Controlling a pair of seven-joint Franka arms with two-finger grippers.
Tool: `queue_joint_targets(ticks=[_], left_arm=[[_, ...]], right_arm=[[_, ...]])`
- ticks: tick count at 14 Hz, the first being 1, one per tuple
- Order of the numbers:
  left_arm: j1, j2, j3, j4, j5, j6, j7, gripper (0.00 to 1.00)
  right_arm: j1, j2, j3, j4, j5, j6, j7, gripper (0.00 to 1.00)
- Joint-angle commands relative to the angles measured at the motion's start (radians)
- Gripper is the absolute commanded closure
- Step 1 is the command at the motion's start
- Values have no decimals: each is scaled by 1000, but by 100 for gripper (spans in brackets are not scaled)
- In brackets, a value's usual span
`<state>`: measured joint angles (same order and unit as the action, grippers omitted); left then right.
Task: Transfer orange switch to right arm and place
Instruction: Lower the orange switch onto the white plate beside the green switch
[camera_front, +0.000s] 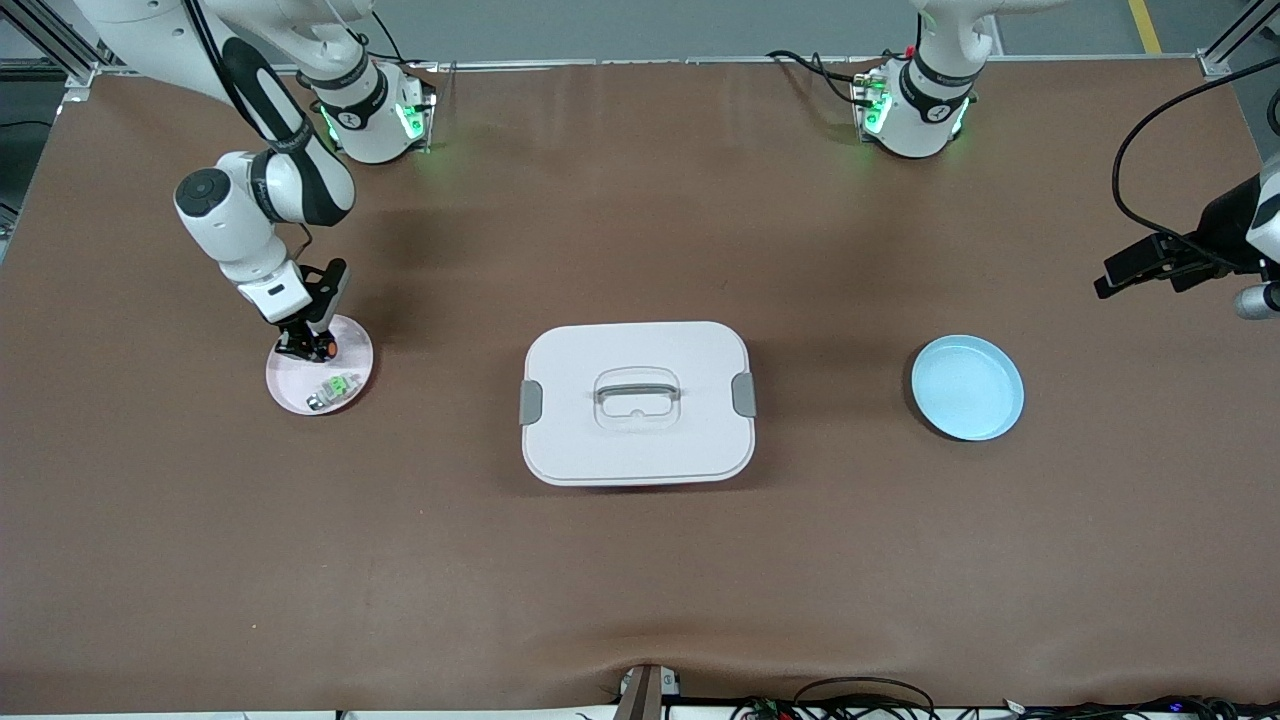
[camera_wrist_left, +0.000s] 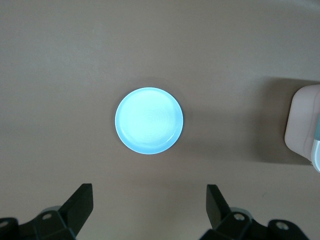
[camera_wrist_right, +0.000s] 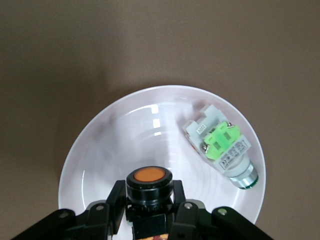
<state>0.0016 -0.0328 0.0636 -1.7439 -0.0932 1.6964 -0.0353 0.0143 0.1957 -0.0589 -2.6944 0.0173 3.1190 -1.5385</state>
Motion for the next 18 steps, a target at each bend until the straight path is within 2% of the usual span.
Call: queue_joint_targets(ticks=[1,8,12,13,15,18], left_arm=[[-29,-1,30,9,-7,-27,-5,0],[-23,11,32,17,0,-35,8,0],[-28,14,28,55,6,-27,15,0],[-29,20,27,73,6,-26,15,0],[-31,28,22,116,6,-24,15,0],[-29,20,21,119,7,-30,18,0]], right_arm=[[12,10,-7,-10,-8,33,14,100],[12,41,-7,-5,-7,35,14,100],[21,50,-12,4,-2,33,14,100],[21,56,-12,4,4,32,27,1],[26,57,-12,7,4,32,67,0],[26,54,-12,18,4,24,70,0]])
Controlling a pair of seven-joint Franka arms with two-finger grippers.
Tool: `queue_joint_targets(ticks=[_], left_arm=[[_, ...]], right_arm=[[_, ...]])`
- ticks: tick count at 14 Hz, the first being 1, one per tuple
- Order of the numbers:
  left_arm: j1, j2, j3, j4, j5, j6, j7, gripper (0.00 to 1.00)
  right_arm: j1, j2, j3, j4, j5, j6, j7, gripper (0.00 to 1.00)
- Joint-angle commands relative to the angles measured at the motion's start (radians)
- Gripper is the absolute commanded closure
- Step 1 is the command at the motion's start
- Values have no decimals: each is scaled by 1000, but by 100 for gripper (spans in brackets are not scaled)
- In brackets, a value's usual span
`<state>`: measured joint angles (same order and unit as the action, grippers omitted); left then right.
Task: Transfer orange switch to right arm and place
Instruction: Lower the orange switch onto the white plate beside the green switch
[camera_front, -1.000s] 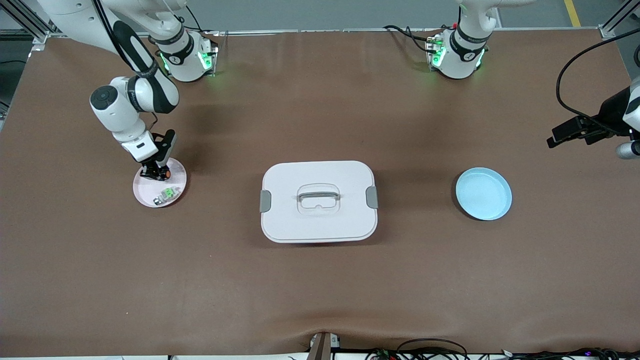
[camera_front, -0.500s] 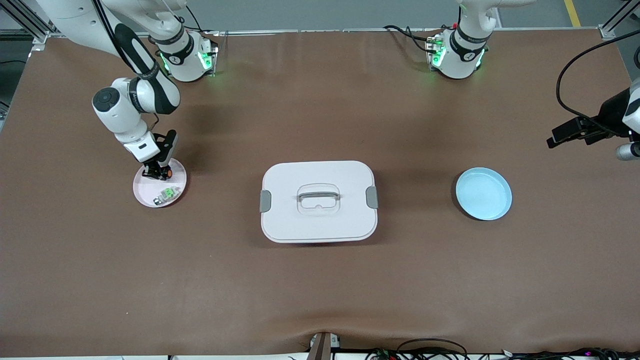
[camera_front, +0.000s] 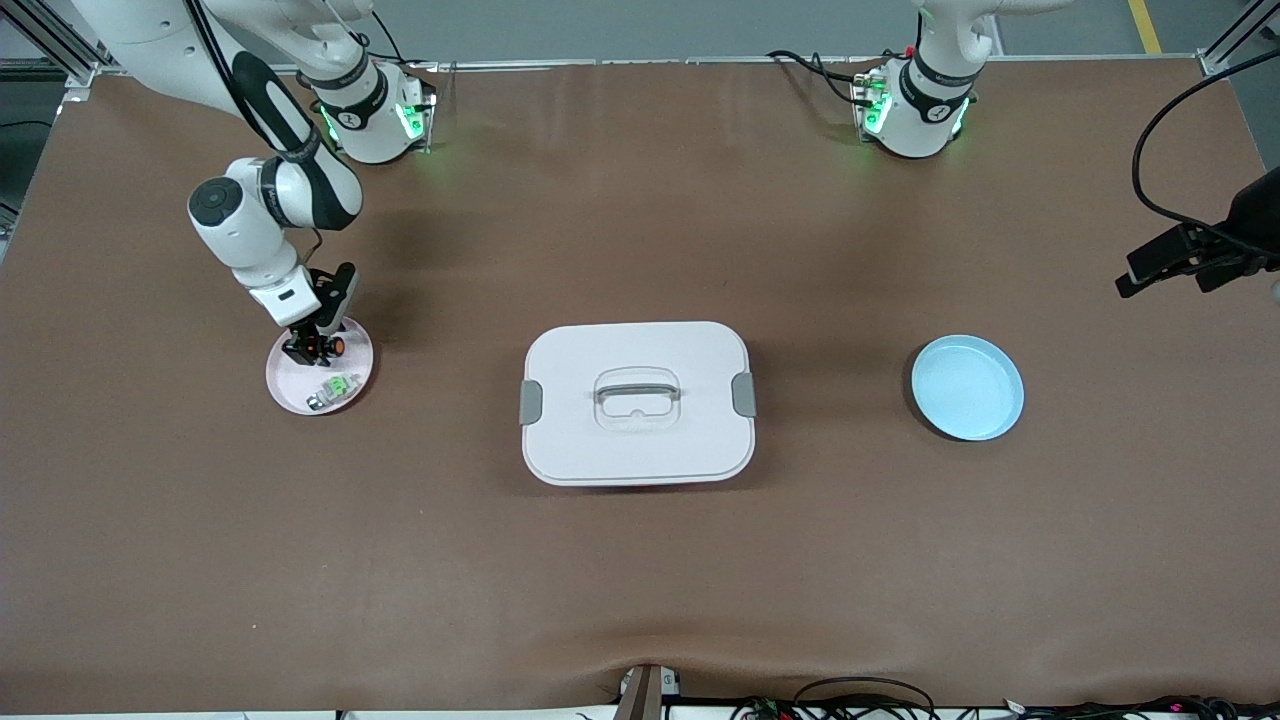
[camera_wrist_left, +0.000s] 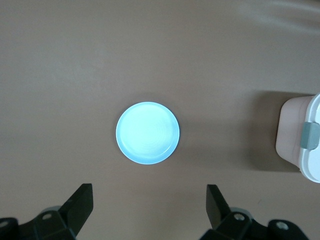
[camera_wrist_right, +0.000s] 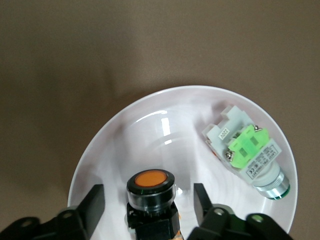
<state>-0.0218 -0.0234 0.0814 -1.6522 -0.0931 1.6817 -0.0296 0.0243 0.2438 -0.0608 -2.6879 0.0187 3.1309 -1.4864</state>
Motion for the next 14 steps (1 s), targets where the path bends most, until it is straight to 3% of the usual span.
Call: queue_joint_targets(ticks=[1,7,14], left_arm=[[-9,11,1,32,21,-14,13,0],[-17,19,-88,28,115,-13,13,0],[-7,-38,-107,31,113,-88,17,0]], right_arm=[[16,6,-10,13,4,11,20,0],[16,-21,-10,20,4,-50,54,0],[14,-153,-8,98,4,-351,60,0]])
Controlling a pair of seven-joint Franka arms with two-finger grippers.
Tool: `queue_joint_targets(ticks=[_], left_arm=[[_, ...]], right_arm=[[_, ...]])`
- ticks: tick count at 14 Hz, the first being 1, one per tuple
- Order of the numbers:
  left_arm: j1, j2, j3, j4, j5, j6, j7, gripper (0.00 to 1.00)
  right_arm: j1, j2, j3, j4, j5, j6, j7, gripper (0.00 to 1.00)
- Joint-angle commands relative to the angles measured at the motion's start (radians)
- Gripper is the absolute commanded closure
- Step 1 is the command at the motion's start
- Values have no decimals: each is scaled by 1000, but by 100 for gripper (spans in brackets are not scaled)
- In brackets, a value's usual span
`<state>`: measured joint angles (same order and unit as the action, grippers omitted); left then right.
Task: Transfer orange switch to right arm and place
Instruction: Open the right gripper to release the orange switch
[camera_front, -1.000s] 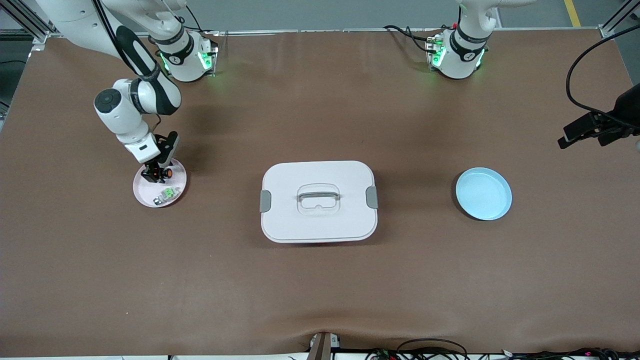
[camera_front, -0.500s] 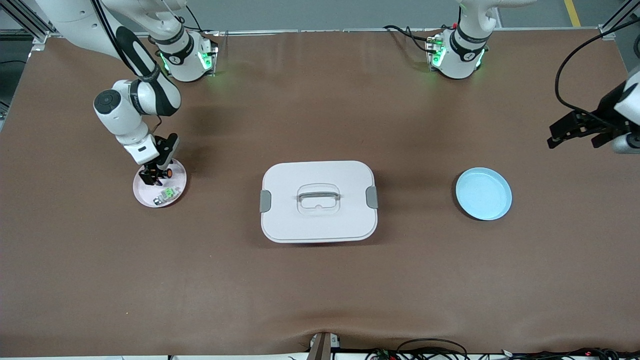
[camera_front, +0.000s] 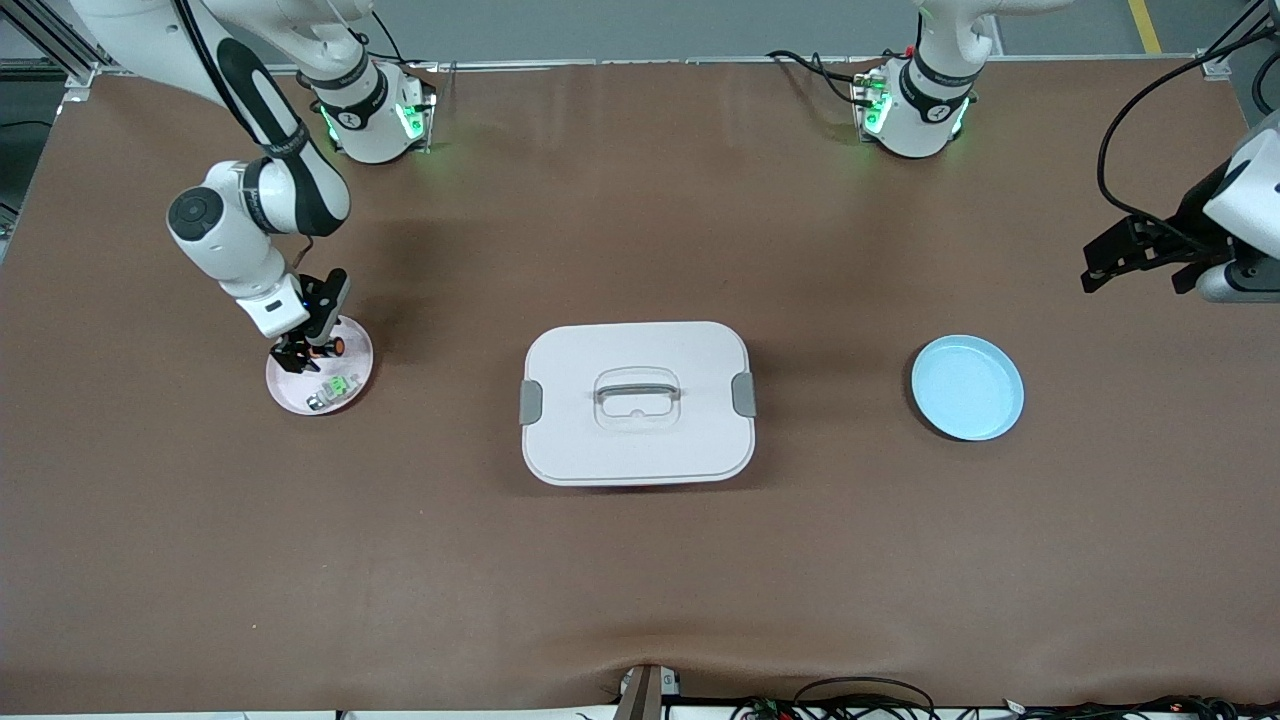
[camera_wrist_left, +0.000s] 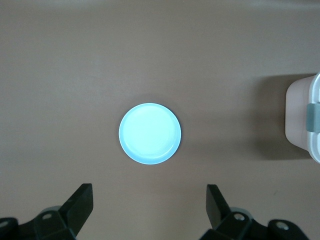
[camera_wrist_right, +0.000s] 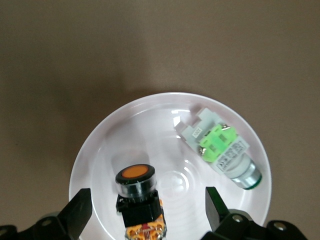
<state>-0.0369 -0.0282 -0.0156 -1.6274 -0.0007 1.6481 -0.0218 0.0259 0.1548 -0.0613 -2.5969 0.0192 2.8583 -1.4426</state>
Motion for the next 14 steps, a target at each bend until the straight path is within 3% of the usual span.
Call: queue_joint_targets(ticks=[1,6,12,14], left_arm=[[11,-35,-10,7,15,-69,8,0],[9,-24,-10,7,16,-74,6,0],[9,-18,-10,7,13,-76,5,0],[9,-18,-10,7,10,-88,5,0]], right_arm=[[12,-93,-8,8,2,-95,63,0],[3,-170,-8,23,-10,-197,314,0],[40,-178,8,46,-10,-204,860,0],[42,-188,9,70,-10,-272,1019,0]])
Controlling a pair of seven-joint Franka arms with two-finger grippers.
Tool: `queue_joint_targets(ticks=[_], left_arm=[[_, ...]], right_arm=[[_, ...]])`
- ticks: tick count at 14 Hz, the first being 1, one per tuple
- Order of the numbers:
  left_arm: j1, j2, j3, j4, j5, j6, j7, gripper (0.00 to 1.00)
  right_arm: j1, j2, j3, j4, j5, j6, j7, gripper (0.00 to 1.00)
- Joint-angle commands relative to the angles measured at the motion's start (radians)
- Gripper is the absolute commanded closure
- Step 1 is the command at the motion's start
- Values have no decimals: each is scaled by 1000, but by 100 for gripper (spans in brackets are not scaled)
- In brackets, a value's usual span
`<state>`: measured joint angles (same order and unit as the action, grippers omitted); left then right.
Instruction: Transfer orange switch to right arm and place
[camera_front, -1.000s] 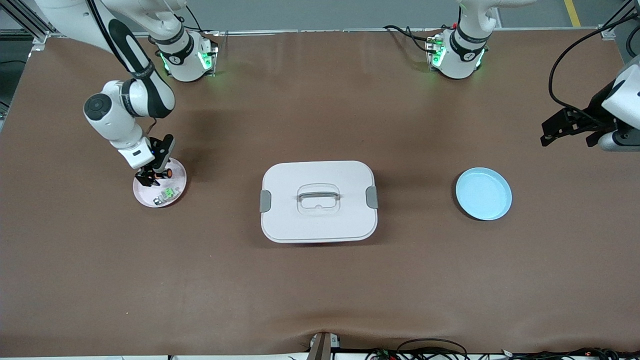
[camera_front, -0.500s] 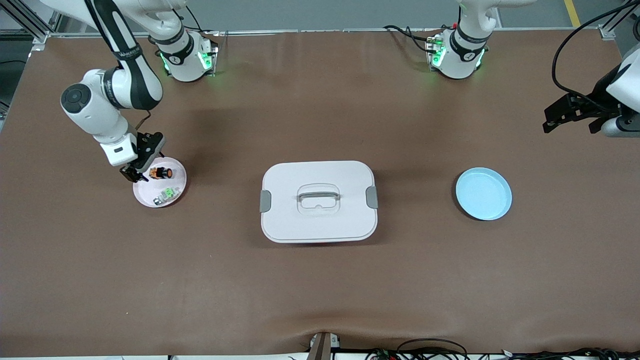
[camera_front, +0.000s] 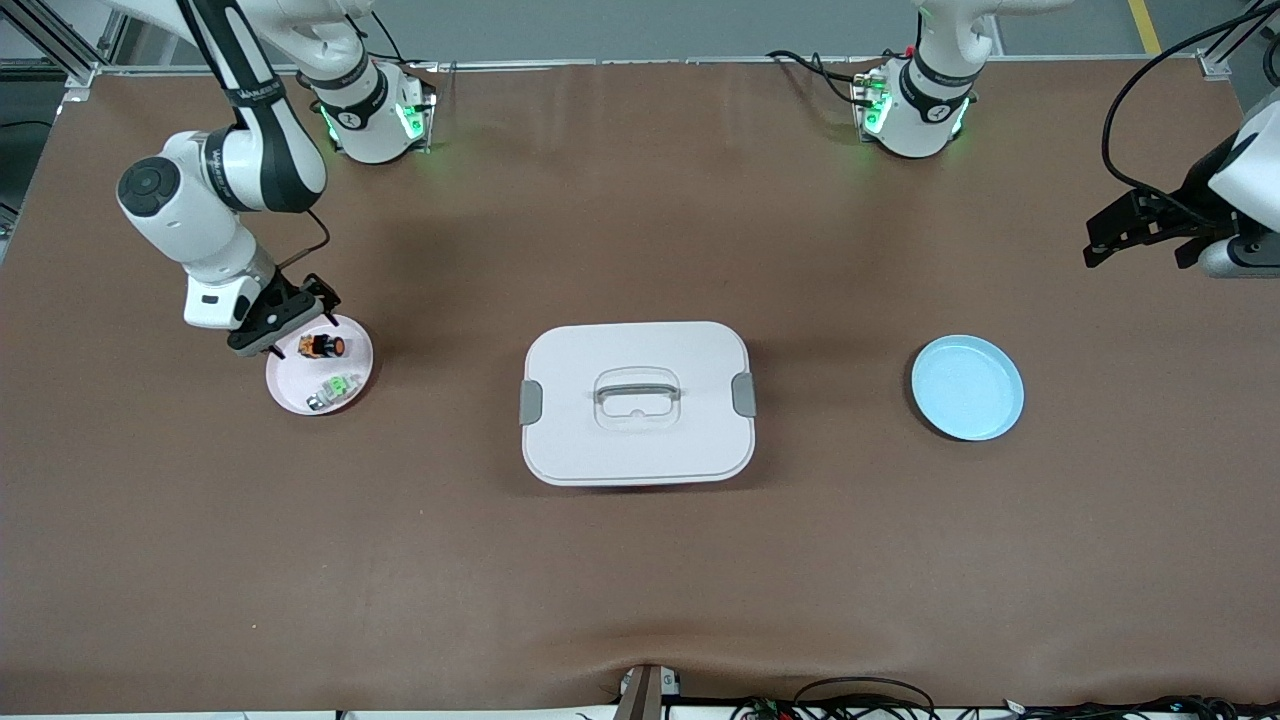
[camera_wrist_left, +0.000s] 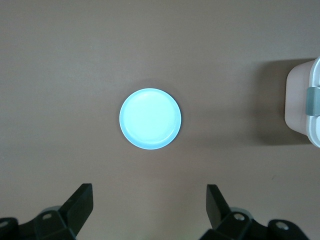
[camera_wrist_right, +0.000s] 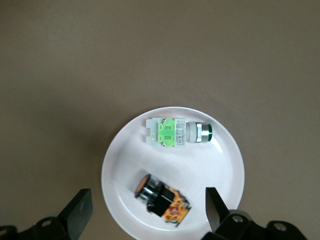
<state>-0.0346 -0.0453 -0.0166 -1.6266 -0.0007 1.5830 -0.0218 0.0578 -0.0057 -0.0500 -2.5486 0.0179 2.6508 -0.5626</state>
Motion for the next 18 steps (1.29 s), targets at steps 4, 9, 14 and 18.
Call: queue_joint_targets(ticks=[4,9,14,18], left_arm=[[7,-1,-9,7,8,-31,5,0],[5,-1,-9,7,8,-32,6,0],[1,-1,-11,7,11,-32,6,0],[2,-1,-11,7,10,-32,8,0]], right_arm=[[0,-28,-5,254,-9,-431,343,0],[-65,-13,-11,514,-6,-669,460,0],[-87,62,-11,802,-16,-843,448,0],[-98,78,-10,965,-47,-919,449,0]])
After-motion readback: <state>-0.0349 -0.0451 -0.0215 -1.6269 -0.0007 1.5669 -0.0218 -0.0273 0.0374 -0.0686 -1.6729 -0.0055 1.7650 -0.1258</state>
